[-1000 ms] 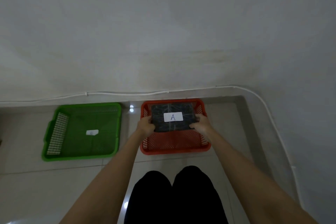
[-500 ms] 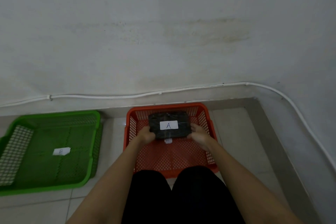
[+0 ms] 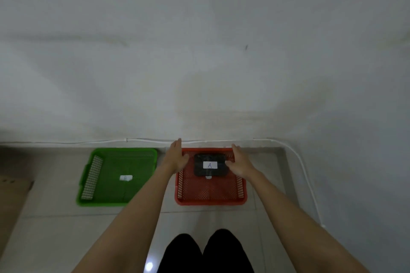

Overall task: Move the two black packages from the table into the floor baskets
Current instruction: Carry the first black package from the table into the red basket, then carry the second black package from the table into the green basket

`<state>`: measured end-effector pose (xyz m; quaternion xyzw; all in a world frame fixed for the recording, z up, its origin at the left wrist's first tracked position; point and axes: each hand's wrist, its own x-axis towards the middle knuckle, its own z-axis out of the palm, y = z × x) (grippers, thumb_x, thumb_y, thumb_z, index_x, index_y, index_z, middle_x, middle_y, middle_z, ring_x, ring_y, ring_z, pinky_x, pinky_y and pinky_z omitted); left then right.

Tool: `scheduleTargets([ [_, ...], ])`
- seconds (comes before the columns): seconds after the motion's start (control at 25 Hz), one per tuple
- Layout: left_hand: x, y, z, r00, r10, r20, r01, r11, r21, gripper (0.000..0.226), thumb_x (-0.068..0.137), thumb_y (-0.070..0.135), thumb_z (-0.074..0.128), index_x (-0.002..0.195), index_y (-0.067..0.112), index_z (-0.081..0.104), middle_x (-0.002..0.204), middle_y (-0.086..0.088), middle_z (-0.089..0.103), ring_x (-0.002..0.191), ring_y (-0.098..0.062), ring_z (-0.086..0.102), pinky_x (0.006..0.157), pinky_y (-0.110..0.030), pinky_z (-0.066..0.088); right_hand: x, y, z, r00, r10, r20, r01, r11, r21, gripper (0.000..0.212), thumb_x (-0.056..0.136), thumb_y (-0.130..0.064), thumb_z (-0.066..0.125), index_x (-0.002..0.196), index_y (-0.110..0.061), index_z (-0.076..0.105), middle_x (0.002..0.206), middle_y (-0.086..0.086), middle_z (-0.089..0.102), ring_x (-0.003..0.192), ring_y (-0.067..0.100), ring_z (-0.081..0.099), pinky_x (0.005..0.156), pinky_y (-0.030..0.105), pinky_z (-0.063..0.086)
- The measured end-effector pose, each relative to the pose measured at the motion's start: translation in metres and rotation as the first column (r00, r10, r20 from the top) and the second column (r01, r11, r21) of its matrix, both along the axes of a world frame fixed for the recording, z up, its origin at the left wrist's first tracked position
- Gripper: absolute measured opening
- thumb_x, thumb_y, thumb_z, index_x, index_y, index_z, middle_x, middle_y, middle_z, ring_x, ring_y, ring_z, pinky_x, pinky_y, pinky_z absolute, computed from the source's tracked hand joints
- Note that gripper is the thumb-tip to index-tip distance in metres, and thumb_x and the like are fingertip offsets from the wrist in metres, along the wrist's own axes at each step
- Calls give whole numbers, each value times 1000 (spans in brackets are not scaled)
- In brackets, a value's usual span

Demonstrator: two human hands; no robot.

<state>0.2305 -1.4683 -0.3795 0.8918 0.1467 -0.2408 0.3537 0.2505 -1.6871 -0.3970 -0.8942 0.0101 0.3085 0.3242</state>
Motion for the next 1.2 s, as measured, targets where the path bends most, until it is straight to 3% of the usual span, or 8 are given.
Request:
scheduleTargets([
  [0.16, -25, 27, 151, 999, -5, 52, 0, 995, 100, 72, 95, 20, 47, 152, 8, 5, 162, -11, 7, 148, -29, 13, 121, -42, 19, -8, 25, 153, 981, 163, 103, -142, 973, -184, 75, 95, -34, 46, 152, -18, 0, 161, 9, -7, 148, 28, -4, 120, 52, 3],
  [0.32, -53, 69, 277, 987, 20, 158, -60, 965, 256, 72, 95, 23, 46, 153, 11, 4, 162, -9, 7, 147, -29, 16, 118, -46, 25, -14, 70, 271, 926, 316, 205, -264, 933, -246, 79, 94, -42, 45, 151, -21, -5, 160, 8, -15, 147, 28, -13, 116, 56, -5],
  [0.52, -106, 154, 380, 951, 115, 287, -229, 886, 404, 72, 96, 27, 44, 153, 13, 3, 162, -8, 6, 147, -29, 16, 118, -49, 23, -27, 169, 367, 808, 467, 359, -383, 880, -281, 80, 93, -46, 43, 151, -21, -5, 159, 9, -18, 147, 30, -16, 115, 59, -6],
  [0.84, -267, 351, 476, 860, 286, 423, -482, 727, 488, 72, 92, 32, 49, 151, 14, 12, 160, -11, 14, 145, -30, 22, 116, -51, 25, -137, 388, 446, 648, 538, 539, -514, 832, -212, 75, 91, -46, 45, 151, -22, 5, 160, 12, -7, 147, 31, -10, 115, 59, -6],
  [1.04, -403, 473, 502, 819, 400, 412, -573, 620, 537, 73, 92, 36, 49, 151, 15, 13, 160, -10, 13, 145, -30, 21, 115, -51, 25, -252, 530, 459, 624, 555, 550, -594, 794, -128, 74, 90, -46, 46, 149, -23, 9, 160, 11, -6, 147, 32, -9, 114, 60, -5],
  [1.2, -486, 550, 511, 763, 485, 428, -646, 548, 531, 72, 93, 37, 48, 152, 15, 12, 160, -10, 14, 145, -30, 21, 114, -51, 26, -324, 628, 469, 548, 629, 551, -686, 715, -135, 74, 90, -49, 46, 150, -24, 10, 160, 13, -5, 147, 32, -8, 114, 62, -4],
])
